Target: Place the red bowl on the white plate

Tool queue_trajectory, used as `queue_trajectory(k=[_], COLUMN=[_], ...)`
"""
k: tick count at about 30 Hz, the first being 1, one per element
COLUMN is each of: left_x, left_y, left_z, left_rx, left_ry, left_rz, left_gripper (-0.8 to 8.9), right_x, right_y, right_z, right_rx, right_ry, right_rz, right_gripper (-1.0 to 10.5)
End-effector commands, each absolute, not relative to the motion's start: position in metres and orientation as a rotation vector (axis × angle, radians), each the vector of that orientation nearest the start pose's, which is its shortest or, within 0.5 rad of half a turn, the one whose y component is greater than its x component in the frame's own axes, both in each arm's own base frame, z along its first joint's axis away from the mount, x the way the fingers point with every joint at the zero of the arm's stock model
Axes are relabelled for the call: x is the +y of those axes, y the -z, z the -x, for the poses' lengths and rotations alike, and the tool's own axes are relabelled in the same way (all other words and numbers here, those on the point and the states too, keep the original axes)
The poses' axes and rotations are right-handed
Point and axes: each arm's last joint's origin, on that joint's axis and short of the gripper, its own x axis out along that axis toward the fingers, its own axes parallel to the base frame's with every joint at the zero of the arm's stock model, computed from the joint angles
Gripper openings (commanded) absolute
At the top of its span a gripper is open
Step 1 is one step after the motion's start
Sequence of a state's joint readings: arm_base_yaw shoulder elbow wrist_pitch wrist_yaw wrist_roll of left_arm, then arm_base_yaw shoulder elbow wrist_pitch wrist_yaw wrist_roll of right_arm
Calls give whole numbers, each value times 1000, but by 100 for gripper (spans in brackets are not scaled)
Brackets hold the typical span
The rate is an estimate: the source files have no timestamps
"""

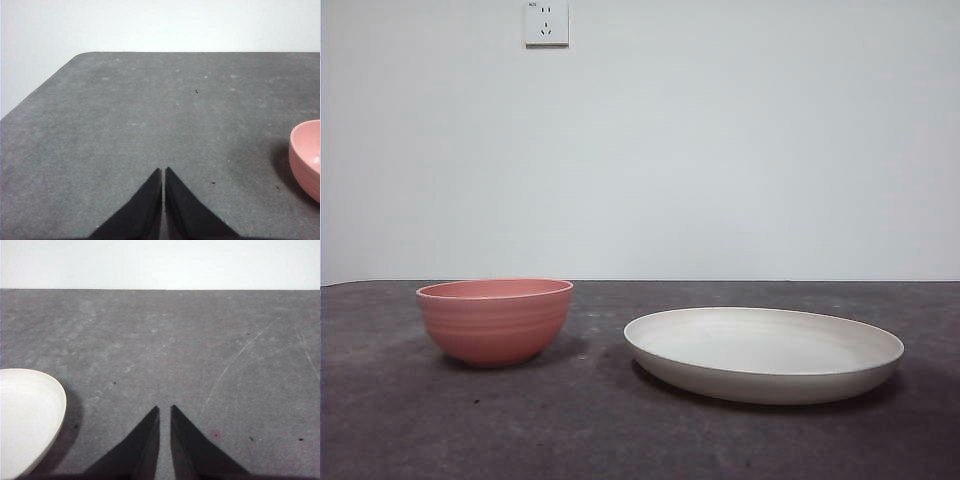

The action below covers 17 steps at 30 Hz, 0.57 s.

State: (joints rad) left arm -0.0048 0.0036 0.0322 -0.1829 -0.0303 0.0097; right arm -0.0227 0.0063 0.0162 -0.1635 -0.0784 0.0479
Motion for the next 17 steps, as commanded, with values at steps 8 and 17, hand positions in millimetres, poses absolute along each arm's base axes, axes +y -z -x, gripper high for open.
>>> queue_trajectory(k=[8,17], left_x=[0,1], left_y=[-149,-163], left_z=[-96,-93], left_rx=[177,164], left_ry=[-34,-42], left_rz=[52,156], left_gripper=[10,10], right_x=[0,0], right_y=[-152,-159], right_z=[-96,-95], right_rx=[150,133], right_ry=[-51,-54], right_rz=[-45,-209], right_gripper=[32,5])
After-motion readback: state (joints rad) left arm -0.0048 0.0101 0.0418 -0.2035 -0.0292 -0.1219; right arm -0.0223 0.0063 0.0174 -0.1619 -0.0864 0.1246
